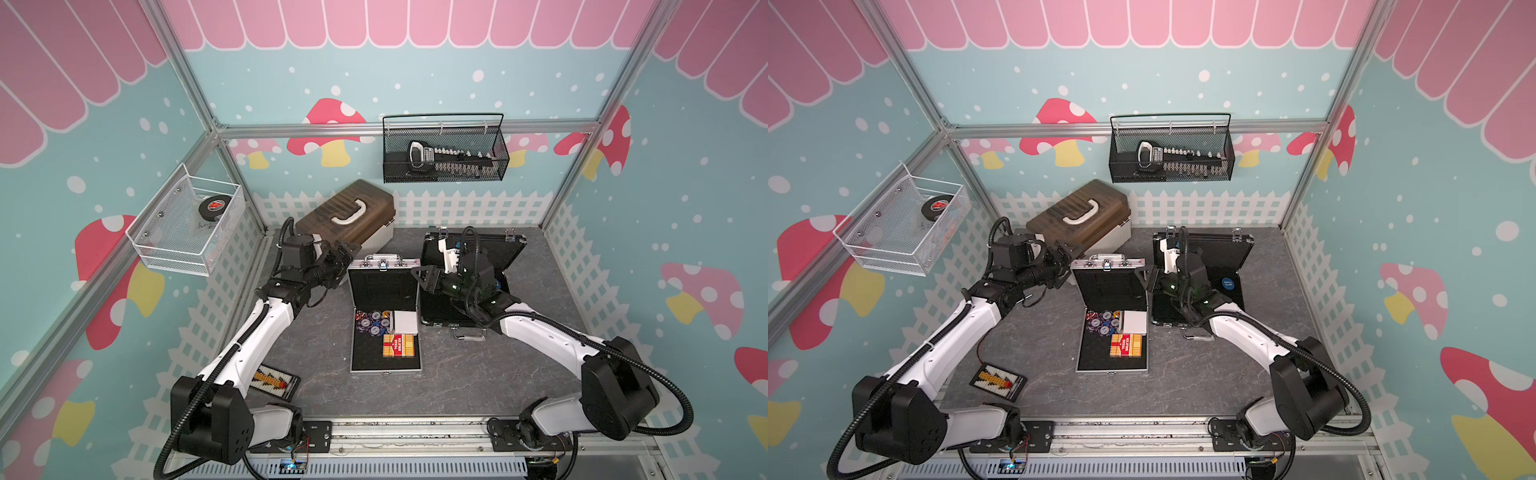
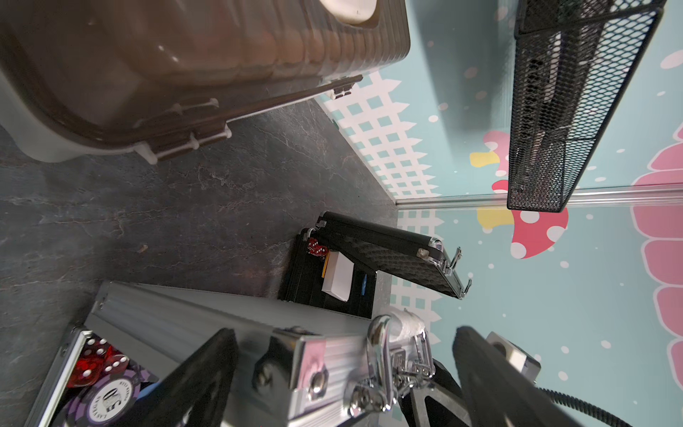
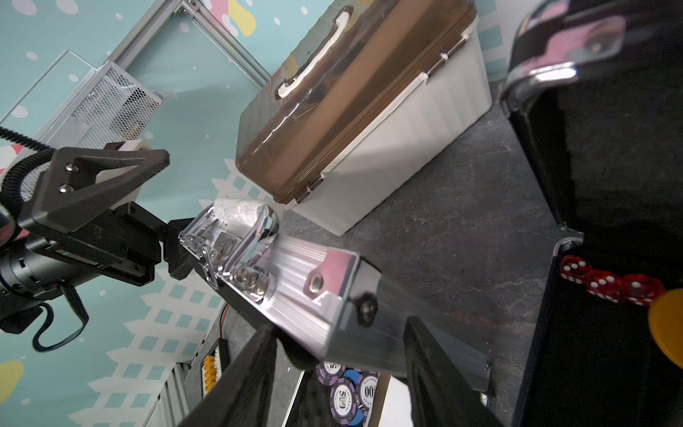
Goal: Open the poker set cases
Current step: Open the case lid on the poker set case.
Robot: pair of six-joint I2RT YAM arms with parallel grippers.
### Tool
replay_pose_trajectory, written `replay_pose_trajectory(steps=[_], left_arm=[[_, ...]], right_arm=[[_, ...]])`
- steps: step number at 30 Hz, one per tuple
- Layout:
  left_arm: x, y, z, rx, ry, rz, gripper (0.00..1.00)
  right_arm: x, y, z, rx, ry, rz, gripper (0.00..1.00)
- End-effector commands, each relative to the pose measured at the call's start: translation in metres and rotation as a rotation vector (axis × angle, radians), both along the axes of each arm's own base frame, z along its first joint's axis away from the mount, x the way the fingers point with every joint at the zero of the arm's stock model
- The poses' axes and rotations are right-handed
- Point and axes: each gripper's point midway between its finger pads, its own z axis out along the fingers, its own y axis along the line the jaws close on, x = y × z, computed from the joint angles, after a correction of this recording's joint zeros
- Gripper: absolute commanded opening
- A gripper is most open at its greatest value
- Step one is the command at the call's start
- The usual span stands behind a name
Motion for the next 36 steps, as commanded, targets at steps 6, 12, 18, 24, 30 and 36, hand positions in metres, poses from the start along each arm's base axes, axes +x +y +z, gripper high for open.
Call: replay_pose_trajectory(steps=[6, 12, 18, 24, 30, 36], left_arm=[[0.011, -0.001, 0.005, -0.018, -0.028, 0.002, 0.94], [0.014, 0.006, 0.007, -0.016, -0.036, 0.022, 0.97], [0.014, 0.025, 0.014, 0.026, -0.064, 0.069, 0.99], [0.009, 0.068, 0.035, 0.142, -0.137, 0.171, 0.99], [-0.015, 0.133, 0.077, 0.516, -0.345, 0.392, 0.99], [-0.051, 0.184, 0.091, 0.83, -0.502, 0.628, 0.99]], right_arm=[[0.003, 0.01, -0.012, -0.037, 0.023, 0.019, 0.44], [0.01, 0.013, -0.013, -0.028, 0.021, 0.007, 0.44], [0.013, 0.011, -0.005, -0.053, -0.001, -0.004, 0.48], [0.007, -0.004, 0.013, -0.091, -0.05, -0.04, 0.58], [-0.014, -0.034, 0.054, -0.218, -0.21, -0.07, 0.58], [-0.025, -0.122, 0.138, -0.504, -0.46, -0.385, 0.64]])
